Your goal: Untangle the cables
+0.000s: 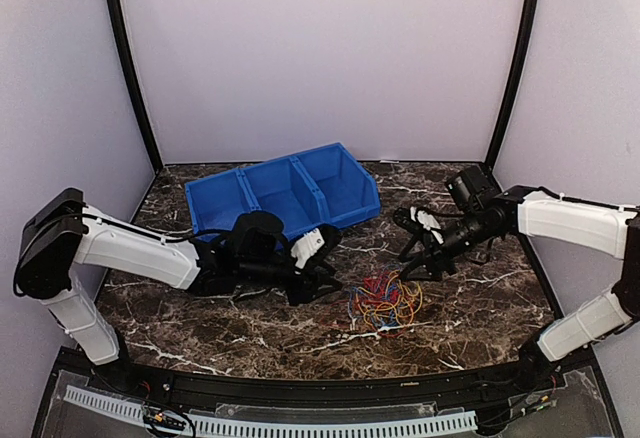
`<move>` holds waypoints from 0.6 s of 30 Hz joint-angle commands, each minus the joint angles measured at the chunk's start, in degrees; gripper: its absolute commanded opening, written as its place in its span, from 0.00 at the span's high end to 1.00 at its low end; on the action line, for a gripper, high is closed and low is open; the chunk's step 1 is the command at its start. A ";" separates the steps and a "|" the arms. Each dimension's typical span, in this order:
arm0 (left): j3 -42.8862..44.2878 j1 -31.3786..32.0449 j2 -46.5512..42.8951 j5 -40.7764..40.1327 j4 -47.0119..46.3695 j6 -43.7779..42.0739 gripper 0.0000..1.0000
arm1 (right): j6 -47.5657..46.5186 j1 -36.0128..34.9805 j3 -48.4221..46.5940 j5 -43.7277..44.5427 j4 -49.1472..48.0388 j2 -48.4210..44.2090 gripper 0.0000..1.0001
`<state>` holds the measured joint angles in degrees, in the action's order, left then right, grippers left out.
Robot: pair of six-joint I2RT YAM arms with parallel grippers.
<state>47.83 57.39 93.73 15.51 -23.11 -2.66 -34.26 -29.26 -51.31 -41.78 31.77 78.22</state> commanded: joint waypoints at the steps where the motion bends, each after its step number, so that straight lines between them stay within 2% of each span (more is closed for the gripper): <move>1: 5.50 0.27 3.62 3.53 1.77 -7.03 0.64 | -0.37 -0.36 1.02 -2.08 -1.00 -0.67 0.43; 11: 13.09 1.37 12.40 4.44 7.84 -14.03 0.66 | -0.40 -0.39 0.90 -1.96 -0.31 -0.32 0.42; 18: 17.30 1.59 15.65 4.78 11.17 -17.30 0.76 | -0.33 -0.45 0.78 -2.30 0.00 0.60 0.42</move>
<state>62.63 58.67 108.79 19.16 -14.90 -16.78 -34.26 -29.28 -50.54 -42.72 31.79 78.22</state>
